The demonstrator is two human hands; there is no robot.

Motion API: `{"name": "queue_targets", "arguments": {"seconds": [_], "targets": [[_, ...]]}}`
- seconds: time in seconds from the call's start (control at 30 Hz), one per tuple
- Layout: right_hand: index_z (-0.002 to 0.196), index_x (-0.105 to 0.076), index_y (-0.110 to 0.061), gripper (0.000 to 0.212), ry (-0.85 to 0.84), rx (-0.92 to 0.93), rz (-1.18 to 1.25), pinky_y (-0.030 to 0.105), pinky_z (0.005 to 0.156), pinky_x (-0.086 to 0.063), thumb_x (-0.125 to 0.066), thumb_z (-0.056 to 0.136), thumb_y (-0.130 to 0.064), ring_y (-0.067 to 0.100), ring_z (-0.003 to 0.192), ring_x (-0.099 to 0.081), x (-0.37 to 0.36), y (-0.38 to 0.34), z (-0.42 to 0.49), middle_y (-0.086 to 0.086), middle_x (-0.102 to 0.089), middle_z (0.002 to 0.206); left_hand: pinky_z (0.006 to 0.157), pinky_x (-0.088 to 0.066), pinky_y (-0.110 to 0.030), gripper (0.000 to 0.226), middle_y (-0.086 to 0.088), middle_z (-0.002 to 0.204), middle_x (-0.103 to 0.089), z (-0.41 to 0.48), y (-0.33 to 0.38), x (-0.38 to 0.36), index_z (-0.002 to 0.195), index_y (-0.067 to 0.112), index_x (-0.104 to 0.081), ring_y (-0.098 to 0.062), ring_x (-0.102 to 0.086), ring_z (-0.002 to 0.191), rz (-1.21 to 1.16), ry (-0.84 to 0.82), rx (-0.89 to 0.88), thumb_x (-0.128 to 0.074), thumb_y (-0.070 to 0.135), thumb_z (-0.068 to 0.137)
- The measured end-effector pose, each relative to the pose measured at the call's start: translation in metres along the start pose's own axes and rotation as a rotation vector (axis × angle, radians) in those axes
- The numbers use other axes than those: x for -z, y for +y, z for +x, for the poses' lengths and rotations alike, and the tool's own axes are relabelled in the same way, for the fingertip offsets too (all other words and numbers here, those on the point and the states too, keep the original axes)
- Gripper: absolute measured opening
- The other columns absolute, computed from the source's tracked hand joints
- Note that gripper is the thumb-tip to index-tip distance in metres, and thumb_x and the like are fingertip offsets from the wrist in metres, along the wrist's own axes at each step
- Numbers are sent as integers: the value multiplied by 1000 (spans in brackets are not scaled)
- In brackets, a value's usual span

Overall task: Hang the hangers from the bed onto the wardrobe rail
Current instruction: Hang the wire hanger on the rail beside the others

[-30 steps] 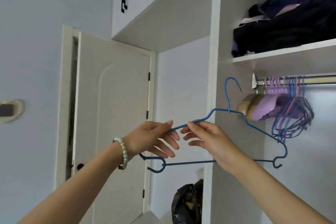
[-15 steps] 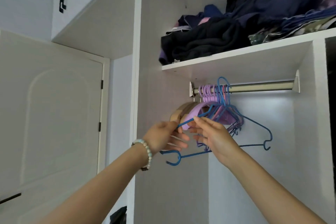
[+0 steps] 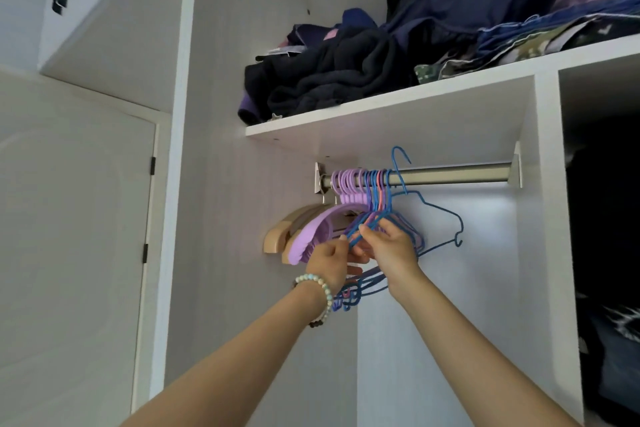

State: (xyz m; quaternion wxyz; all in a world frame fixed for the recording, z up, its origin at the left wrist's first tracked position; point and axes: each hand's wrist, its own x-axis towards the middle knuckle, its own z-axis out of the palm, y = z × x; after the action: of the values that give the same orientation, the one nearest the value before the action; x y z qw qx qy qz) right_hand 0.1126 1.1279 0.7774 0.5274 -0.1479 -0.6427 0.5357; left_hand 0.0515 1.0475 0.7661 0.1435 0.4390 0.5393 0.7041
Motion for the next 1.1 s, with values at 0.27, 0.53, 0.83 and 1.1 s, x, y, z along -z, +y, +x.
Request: {"name": "queue_targets", "arguments": {"seconds": [0.27, 0.53, 0.83, 1.1], "targets": [[99, -58, -13, 8, -31, -75, -65, 40, 84, -56, -57, 92, -11, 26, 84, -67, 2, 9, 44, 10, -66, 91, 49, -52, -15, 33, -6, 80, -61, 29, -3, 2, 89, 7, -55, -18, -58, 64, 125, -93, 36, -29, 23, 102], [116, -60, -6, 25, -78, -173, -103, 28, 72, -53, -57, 93, -15, 20, 82, -67, 9, 26, 55, 12, -70, 99, 48, -49, -11, 33, -15, 109, -62, 36, -11, 11, 124, 2, -51, -10, -59, 67, 278, -135, 75, -37, 18, 100], [137, -44, -19, 63, -53, -143, -235, 38, 90, -49, -67, 83, -42, 23, 114, -56, 9, 29, 41, 3, -55, 129, 55, -53, -18, 19, -9, 92, -62, 17, -6, 41, 102, 8, -59, -13, -59, 63, 261, -42, 52, -46, -1, 93], [145, -30, -25, 61, -66, 50, -288, 36, 104, -37, -54, 92, -42, 24, 132, -39, -44, -22, 0, 3, -34, 149, 59, -50, -21, 12, -5, 94, -61, -20, 35, 118, 101, 13, -58, -12, -59, 68, 258, 81, -135, -51, 9, 93]]}}
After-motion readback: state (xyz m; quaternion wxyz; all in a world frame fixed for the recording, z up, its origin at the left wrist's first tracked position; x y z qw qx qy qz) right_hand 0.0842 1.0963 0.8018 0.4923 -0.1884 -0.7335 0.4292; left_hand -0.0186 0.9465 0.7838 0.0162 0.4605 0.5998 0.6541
